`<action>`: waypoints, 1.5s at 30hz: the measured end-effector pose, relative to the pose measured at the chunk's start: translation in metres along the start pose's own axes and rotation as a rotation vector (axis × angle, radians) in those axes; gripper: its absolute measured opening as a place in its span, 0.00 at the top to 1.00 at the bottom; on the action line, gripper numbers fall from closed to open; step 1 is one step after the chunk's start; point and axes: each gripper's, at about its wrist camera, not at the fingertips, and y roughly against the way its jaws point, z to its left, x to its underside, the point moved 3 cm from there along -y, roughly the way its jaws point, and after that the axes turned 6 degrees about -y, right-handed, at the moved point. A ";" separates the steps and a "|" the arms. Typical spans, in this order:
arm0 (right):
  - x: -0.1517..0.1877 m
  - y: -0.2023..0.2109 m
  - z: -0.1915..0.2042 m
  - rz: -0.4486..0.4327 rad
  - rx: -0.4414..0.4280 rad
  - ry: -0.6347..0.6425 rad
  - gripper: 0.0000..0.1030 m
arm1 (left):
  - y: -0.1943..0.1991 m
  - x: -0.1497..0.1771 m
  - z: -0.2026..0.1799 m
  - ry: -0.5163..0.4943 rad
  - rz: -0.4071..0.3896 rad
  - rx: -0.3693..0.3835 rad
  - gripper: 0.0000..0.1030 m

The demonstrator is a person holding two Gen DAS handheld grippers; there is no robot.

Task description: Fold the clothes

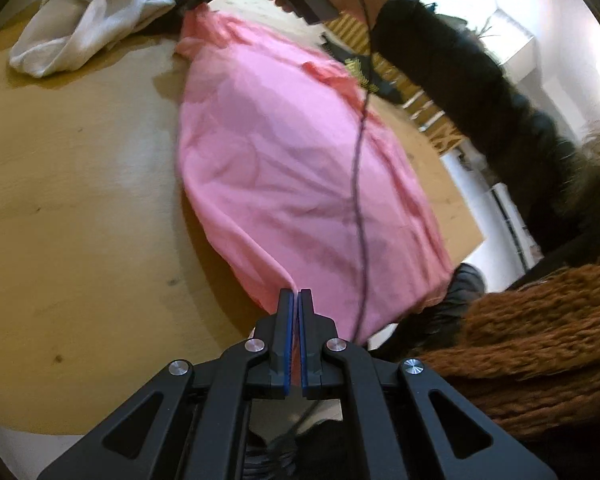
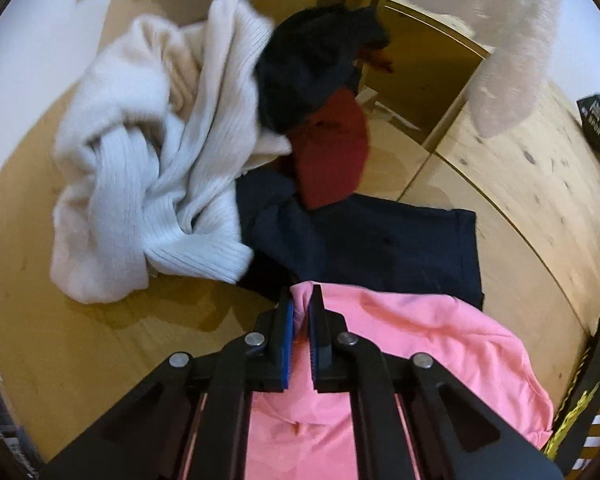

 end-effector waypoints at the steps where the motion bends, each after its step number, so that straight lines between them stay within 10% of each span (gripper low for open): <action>1: 0.001 0.006 -0.006 -0.010 -0.007 -0.015 0.94 | 0.001 -0.002 -0.006 -0.010 -0.006 0.020 0.98; 21: 0.098 0.009 -0.194 -0.023 0.040 -0.296 0.94 | -0.091 -0.024 -0.111 -0.279 0.221 0.277 0.98; 29: 0.111 -0.009 -0.191 0.058 0.148 -0.247 0.93 | -0.099 -0.012 -0.105 -0.267 0.305 0.274 0.91; 33: 0.107 0.006 -0.183 0.037 0.208 -0.207 0.59 | -0.088 -0.005 -0.104 -0.247 0.301 0.249 0.70; 36: 0.106 0.032 -0.180 -0.024 0.241 -0.191 0.54 | -0.074 0.002 -0.104 -0.241 0.291 0.217 0.66; 45: 0.202 0.152 -0.120 -0.148 0.060 -0.145 0.54 | -0.041 0.000 -0.085 -0.298 0.220 0.081 0.63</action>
